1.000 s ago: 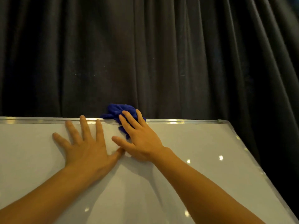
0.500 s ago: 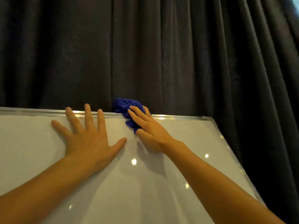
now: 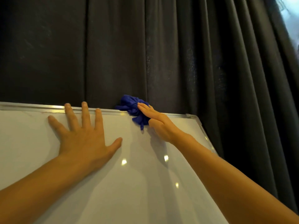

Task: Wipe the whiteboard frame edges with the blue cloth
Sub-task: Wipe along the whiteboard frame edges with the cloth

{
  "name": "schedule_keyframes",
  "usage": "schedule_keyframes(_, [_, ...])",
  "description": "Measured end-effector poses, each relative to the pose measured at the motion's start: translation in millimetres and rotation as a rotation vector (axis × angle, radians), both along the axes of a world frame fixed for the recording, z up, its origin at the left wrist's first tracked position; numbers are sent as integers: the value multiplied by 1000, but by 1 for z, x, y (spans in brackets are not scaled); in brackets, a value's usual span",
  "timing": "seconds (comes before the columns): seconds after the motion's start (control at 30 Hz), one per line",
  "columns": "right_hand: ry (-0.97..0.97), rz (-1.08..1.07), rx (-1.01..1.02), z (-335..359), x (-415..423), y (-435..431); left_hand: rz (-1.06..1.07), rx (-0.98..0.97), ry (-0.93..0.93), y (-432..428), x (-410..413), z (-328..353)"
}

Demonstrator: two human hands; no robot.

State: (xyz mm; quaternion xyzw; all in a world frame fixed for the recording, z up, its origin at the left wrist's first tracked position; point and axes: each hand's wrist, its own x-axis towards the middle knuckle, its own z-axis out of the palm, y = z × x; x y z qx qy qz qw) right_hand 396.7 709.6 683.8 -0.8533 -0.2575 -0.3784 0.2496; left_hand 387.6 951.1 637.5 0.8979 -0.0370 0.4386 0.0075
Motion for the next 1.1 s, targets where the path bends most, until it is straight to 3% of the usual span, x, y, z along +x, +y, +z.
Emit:
schedule_keyframes(0.2, [-21,-285,9,-1,-7,-118,-15,16,41,-63,0,-15])
schedule_keyframes(0.3, [-37,-241,-45,-1,-7,-118,22,-33,29,-104,0,-10])
schedule_keyframes(0.4, [-139,-103,-239,-12,0,-84,76,-87,37,-144,-2,-8])
schedule_keyframes(0.5, [-260,-115,-374,-13,5,-91,83,-106,-1,-162,1,-6])
schedule_keyframes(0.7, [-157,-264,-156,-21,7,-168,3,-55,0,-170,10,-20])
schedule_keyframes(0.87, [-230,-117,-269,-21,14,-121,106,-119,22,-203,9,-11])
schedule_keyframes(1.1, [-286,-253,-297,16,11,-174,58,-68,2,-192,9,-14])
